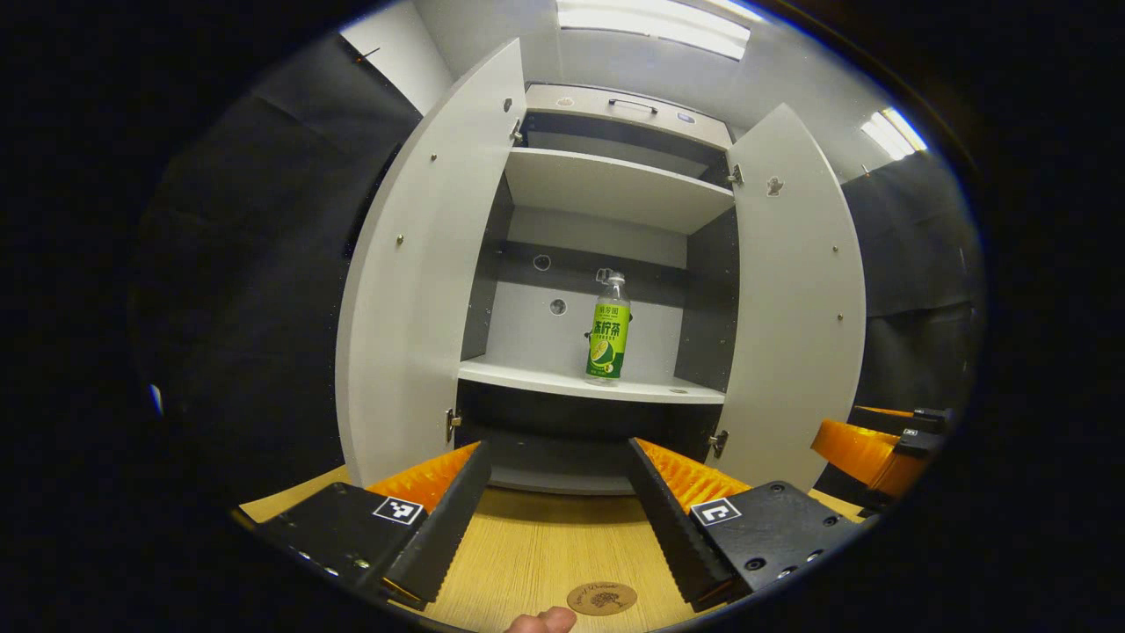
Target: Grasp the bottle in the cabinet with the left hand and place it on the coaster, then close the right door with the right hand and the left door with the left hand.
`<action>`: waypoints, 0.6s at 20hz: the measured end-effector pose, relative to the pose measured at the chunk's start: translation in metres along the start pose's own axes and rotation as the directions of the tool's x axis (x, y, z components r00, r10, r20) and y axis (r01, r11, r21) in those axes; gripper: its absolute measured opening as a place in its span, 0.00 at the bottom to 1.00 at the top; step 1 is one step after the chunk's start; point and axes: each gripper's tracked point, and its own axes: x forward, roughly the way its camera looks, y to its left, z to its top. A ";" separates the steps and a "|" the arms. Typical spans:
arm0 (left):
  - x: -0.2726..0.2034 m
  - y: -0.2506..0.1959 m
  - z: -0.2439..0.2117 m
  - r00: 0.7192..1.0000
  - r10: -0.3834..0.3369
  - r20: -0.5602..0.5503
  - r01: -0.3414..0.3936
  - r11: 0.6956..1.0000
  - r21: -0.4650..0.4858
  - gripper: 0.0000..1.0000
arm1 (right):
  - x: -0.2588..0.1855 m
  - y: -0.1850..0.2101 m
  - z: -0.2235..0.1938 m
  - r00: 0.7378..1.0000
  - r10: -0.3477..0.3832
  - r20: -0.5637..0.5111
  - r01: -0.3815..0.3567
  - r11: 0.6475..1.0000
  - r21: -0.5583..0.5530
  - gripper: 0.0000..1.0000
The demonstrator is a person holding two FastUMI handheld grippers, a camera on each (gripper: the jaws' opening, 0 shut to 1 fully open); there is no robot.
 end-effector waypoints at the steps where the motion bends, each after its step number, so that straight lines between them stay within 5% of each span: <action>1: 0.000 0.000 -0.001 1.000 0.000 -0.003 0.000 1.000 0.006 0.95 | 0.000 0.001 -0.001 1.000 0.004 -0.001 -0.004 1.000 0.001 0.83; 12: 0.008 -0.003 0.001 1.000 -0.010 -0.006 0.010 1.000 0.007 0.95 | 0.006 -0.004 -0.004 1.000 -0.001 -0.005 0.001 1.000 0.007 0.83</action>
